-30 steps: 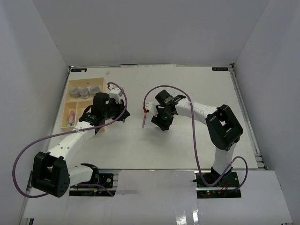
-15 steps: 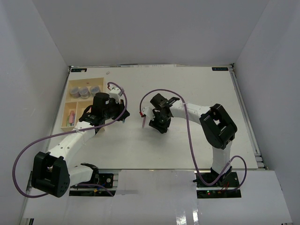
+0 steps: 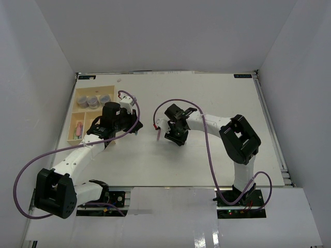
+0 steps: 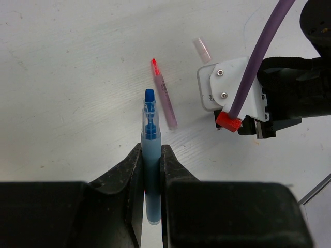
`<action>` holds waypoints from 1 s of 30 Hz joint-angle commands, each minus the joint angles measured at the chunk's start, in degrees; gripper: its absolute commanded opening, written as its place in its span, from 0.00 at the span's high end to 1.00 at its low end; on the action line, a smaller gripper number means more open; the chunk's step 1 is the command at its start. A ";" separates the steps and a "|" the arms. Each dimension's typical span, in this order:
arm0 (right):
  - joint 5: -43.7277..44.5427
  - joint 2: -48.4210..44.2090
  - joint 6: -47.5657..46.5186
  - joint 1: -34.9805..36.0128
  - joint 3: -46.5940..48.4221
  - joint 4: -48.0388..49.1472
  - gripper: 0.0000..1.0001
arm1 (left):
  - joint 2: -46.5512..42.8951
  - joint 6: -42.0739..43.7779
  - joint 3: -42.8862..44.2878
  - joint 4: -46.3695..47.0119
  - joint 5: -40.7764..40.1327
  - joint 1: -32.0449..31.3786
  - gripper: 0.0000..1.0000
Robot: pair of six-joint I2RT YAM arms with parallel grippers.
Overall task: Sort the stationery into containers
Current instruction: Pick up the pen cap from the center of the board.
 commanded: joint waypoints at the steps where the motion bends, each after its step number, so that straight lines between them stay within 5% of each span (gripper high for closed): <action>1: 0.52 -0.74 0.35 0.18 -1.32 -1.61 0.63 | -2.42 0.46 1.92 0.14 -0.40 0.28 1.00; 11: -1.41 -4.78 2.90 0.18 -4.04 2.42 0.91 | -4.97 0.29 1.48 0.75 -0.31 0.28 1.00; 17: -6.16 -16.45 7.29 0.18 -5.72 8.83 0.92 | -7.25 0.37 0.60 2.59 2.06 0.28 1.00; 23: -7.39 -25.69 14.58 0.18 -3.43 22.97 0.92 | -11.29 0.37 -1.07 6.55 6.27 0.28 1.00; 30: -13.28 -31.15 29.78 0.27 -6.85 51.44 0.92 | -14.72 0.37 -3.18 10.85 11.72 0.28 1.00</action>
